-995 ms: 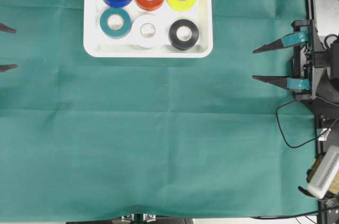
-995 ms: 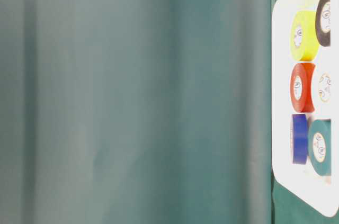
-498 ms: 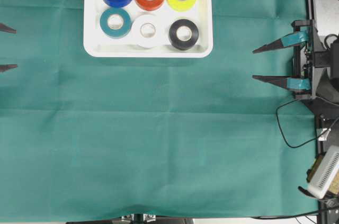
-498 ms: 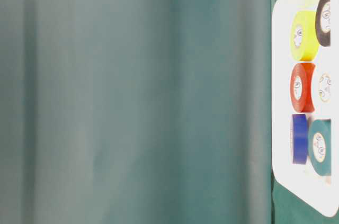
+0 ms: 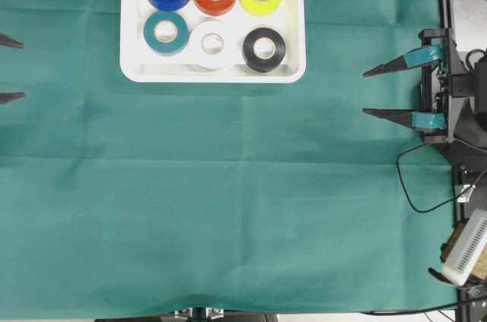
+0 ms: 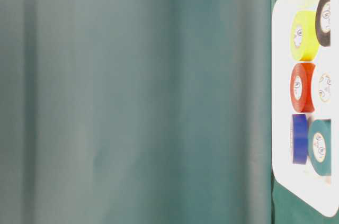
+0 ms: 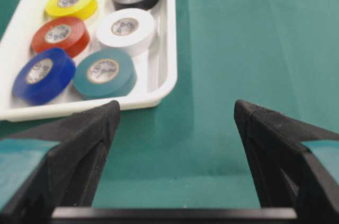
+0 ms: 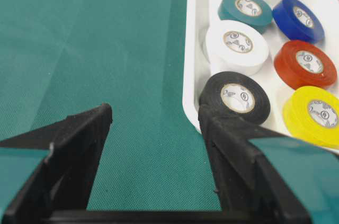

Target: Put the tape alternately from left to right into the white case.

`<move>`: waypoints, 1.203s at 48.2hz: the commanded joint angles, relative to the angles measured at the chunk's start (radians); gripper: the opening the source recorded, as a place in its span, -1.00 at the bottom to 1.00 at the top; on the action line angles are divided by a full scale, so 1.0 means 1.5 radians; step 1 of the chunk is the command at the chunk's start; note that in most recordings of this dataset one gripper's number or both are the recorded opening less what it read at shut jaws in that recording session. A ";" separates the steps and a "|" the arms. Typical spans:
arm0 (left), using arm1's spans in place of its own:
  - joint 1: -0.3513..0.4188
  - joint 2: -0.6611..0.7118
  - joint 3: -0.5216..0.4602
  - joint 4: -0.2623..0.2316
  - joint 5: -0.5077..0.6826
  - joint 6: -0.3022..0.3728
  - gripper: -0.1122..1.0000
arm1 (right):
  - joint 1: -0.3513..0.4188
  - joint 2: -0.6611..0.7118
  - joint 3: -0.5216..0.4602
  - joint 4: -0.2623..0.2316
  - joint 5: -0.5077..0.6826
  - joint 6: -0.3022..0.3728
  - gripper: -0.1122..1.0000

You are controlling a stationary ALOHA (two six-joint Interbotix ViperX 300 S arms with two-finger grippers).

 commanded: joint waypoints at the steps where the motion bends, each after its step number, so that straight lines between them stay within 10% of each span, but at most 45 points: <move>1: 0.003 0.005 -0.007 -0.002 -0.004 -0.013 0.00 | 0.000 0.007 -0.008 0.001 -0.002 0.001 0.50; 58: 0.002 0.005 -0.003 -0.001 0.007 -0.025 0.00 | -0.001 0.006 0.003 0.011 -0.001 0.088 0.50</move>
